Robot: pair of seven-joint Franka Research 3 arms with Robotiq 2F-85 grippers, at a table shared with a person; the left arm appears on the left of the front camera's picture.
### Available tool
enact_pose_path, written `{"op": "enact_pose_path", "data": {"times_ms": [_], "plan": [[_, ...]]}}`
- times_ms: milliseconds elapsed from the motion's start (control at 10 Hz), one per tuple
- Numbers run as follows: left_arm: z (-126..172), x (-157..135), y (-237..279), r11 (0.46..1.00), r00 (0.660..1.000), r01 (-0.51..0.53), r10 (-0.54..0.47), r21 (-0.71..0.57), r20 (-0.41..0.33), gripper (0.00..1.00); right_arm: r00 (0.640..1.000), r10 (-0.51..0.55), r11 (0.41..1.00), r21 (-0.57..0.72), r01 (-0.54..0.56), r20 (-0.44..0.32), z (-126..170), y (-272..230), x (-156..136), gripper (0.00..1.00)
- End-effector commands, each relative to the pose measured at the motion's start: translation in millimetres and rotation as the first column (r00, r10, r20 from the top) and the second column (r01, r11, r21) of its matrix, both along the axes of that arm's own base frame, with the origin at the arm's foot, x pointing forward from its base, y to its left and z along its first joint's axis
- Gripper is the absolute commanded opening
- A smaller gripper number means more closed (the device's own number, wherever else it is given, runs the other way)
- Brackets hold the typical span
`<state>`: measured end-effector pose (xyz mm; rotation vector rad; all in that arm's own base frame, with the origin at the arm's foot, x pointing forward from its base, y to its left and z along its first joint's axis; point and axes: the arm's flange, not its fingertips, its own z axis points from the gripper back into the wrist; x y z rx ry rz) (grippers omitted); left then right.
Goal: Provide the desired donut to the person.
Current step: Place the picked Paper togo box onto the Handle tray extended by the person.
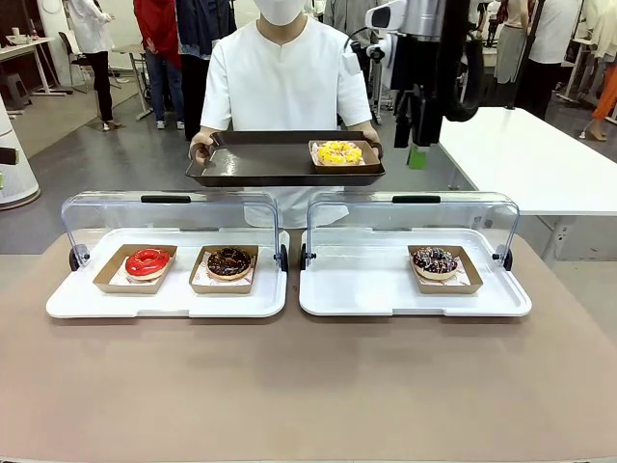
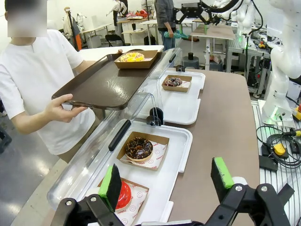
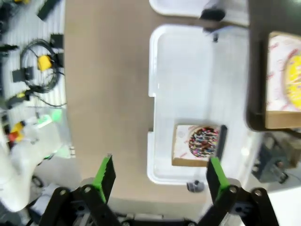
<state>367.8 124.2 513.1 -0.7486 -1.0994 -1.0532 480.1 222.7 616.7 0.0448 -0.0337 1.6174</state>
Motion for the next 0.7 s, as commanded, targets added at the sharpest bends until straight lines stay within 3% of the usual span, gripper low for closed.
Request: {"op": "enact_pose_path", "data": {"times_ms": [0,300,400,600], "plan": [[1,0,1,1.0,1.0,-0.004,0.004,-0.008,0.01,1.0,0.999,0.004,0.998,0.058,-0.007,0.052,-36,-23,-20,1.0],[1,0,1,1.0,1.0,-0.004,0.004,-0.008,0.01,1.0,0.999,-0.024,0.999,0.026,0.023,0.025,-59,-27,-11,1.0],[1,0,1,1.0,1.0,-0.004,0.004,-0.008,0.01,1.0,0.999,-0.028,0.999,0.025,0.027,0.024,-39,-25,-16,1.0],[1,0,1,1.0,1.0,-0.004,0.004,-0.008,0.01,1.0,0.999,-0.028,0.999,0.025,0.027,0.024,-39,-25,-16,1.0]]}}
